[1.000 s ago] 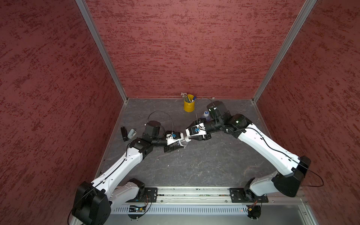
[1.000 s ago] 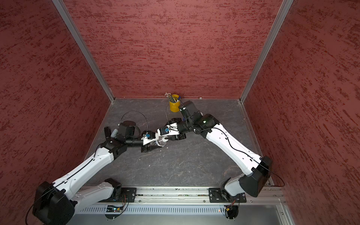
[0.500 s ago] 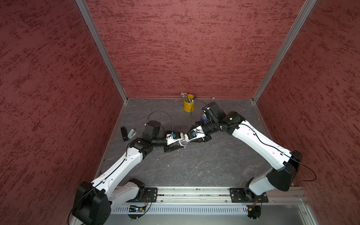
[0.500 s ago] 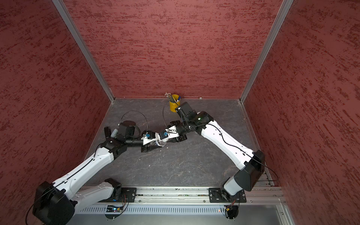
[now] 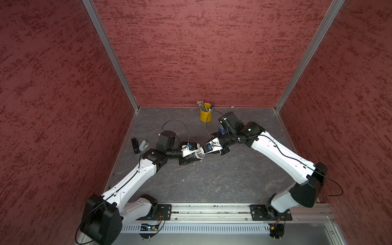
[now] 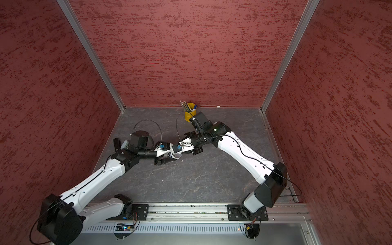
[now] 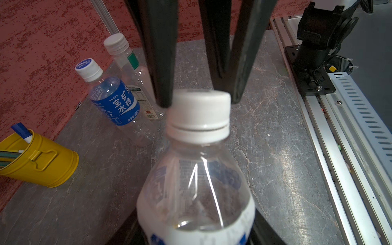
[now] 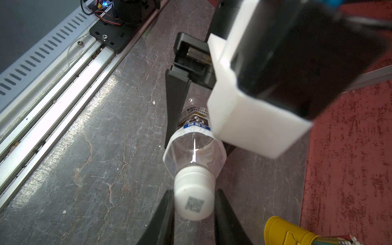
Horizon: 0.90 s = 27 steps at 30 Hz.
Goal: Screw on the bottle caps
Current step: Screw the bottle cap onto the plastic bottle.
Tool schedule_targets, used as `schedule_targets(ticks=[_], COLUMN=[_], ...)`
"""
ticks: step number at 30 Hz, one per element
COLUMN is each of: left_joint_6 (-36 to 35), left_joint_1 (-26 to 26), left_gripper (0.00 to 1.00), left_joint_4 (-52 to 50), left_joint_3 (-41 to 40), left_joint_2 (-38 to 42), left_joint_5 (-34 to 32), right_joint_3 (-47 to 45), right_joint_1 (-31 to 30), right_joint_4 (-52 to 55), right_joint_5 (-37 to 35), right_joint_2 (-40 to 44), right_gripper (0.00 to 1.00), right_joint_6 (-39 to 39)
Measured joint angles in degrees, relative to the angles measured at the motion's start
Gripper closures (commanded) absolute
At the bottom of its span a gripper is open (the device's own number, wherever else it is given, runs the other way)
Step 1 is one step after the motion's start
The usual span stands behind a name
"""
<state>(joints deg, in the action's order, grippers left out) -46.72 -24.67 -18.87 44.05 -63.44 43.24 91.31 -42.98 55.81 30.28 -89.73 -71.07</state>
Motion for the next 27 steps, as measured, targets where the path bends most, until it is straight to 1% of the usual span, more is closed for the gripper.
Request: schedule_targets(ticks=[1,4,7,11,14,18,21,22,23,24,26,27], left_joint_6=[0.26,1.46,2.38,1.22,-0.52,-3.43,-5.29,-5.70,-6.16,-6.21,-5.31,-4.17], left_joint_1=[-0.22,-1.57,-3.58,-8.09,-11.56,-15.21,-17.75,-18.25,-19.04,-20.20,-21.68,-21.57], left_gripper=[0.55,0.55,0.55,0.55,0.55,0.54,0.54,0.54,0.54,0.54,0.54,0.54], left_joint_4=[0.17,3.76,8.63,14.71,19.71,25.46,27.93,28.44,29.55,31.06,33.77,34.29], left_joint_3=[-0.09,-2.19,-5.75,-9.79,-12.26,-14.45,-15.67,-15.80,-15.89,-15.89,-15.85,-15.80], left_joint_2=[0.02,1.25,3.48,5.64,6.73,6.99,6.62,6.36,6.01,5.73,5.35,5.31], left_joint_5=[-0.74,-6.01,-13.46,-25.11,-33.35,-42.27,-46.82,-47.89,-47.84,-47.32,-45.64,-44.81], right_joint_3=[0.22,1.33,-0.66,-7.54,-9.05,-11.19,-13.42,-13.99,-14.75,-15.54,-17.38,-18.45], right_joint_1=[0.02,0.13,0.09,0.11,0.11,0.02,-0.68,-0.92,-1.03,-1.07,-1.44,-1.64], right_joint_4=[0.11,-0.17,-3.74,-11.78,-14.19,-17.62,-19.21,-19.78,-21.49,-23.98,-29.31,-31.85], right_joint_5=[-0.13,-1.25,-2.43,-3.78,-5.01,-7.58,-10.95,-12.55,-14.62,-16.15,-18.64,-19.71], right_joint_2=[-0.37,-2.16,-2.45,0.42,1.38,2.82,4.26,4.68,5.07,5.31,6.10,6.86], right_gripper=[1.00,1.00,1.00,1.00,1.00,1.00,1.00,1.00,0.96,0.88,0.73,0.67], right_joint_6=[2.27,15.41,35.06,66.36,88.52,113.33,127.38,130.86,134.07,136.28,136.45,135.03])
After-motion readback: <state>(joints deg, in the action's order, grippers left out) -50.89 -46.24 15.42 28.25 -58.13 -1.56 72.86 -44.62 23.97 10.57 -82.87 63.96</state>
